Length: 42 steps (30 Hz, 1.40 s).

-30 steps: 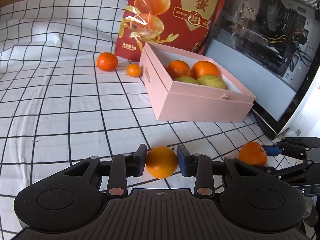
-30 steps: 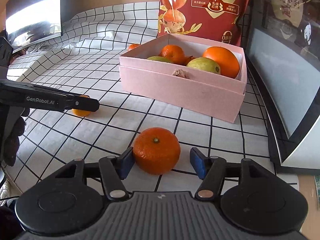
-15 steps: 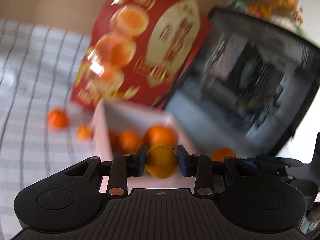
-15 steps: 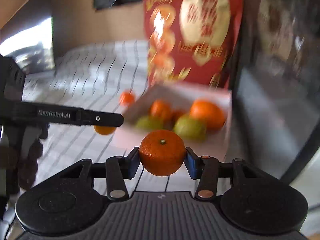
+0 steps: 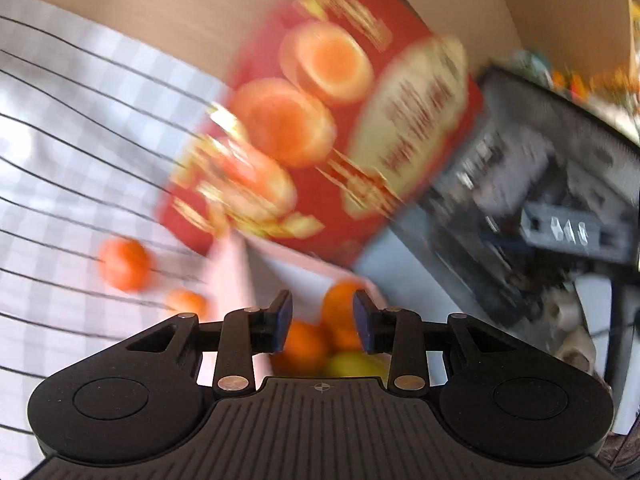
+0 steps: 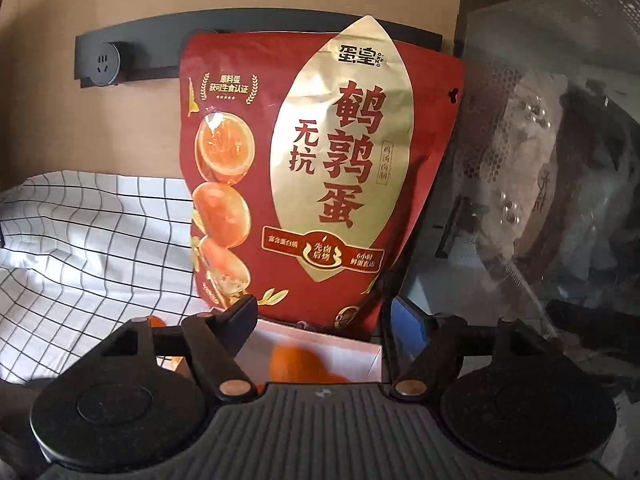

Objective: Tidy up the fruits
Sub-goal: 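Lower the mandarin into the pink box and open the left tool while the right tool holds its mandarin, then grasp another small mandarin with the left tool while the right tool carries its mandarin back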

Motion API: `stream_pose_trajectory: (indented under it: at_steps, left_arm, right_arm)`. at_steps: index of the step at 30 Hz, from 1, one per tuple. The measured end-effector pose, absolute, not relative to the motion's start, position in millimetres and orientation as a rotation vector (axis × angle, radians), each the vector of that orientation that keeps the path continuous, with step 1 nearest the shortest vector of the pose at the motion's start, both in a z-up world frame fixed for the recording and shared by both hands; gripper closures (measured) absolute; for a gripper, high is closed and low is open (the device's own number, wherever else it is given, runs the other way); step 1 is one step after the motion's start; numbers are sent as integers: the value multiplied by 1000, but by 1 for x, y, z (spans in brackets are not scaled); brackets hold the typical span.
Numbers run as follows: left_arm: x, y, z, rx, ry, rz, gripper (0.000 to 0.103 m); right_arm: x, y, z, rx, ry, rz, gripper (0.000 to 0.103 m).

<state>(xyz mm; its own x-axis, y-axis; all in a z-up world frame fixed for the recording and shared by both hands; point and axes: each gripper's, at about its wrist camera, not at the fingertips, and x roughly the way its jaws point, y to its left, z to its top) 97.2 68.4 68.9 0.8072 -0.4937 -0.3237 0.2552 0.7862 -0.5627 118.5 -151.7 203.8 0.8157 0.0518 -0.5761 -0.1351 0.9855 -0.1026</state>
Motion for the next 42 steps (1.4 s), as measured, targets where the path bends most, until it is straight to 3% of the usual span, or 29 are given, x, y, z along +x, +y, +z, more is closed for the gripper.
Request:
stream_pose_trajectory:
  at_steps: [6, 11, 15, 19, 21, 22, 32, 33, 34, 42]
  left_arm:
    - [69, 169, 42, -600, 352, -112, 66]
    - [63, 208, 33, -670, 394, 63, 66]
    - [55, 212, 42, -612, 362, 127, 66]
    - [54, 213, 41, -626, 386, 119, 66]
    - [56, 213, 42, -628, 394, 107, 66]
    - [58, 210, 42, -624, 397, 103, 66]
    - [63, 205, 41, -579, 399, 109, 66]
    - [63, 205, 41, -582, 401, 103, 66]
    - [63, 205, 41, -581, 403, 97, 66]
    - [81, 180, 31, -533, 485, -74, 66]
  right_arm:
    - [115, -132, 201, -109, 637, 176, 20]
    - [129, -61, 176, -168, 698, 292, 19]
    - [149, 0, 146, -204, 799, 402, 30]
    - [177, 46, 111, -315, 875, 349, 32]
    - [188, 57, 95, -383, 905, 302, 49]
    - [191, 56, 90, -386, 918, 292, 50]
    - [232, 48, 54, -216, 995, 240, 50]
    - [232, 48, 53, -209, 1001, 247, 54]
    - [230, 48, 55, -205, 988, 251, 59]
    - [145, 15, 115, -159, 904, 482, 59]
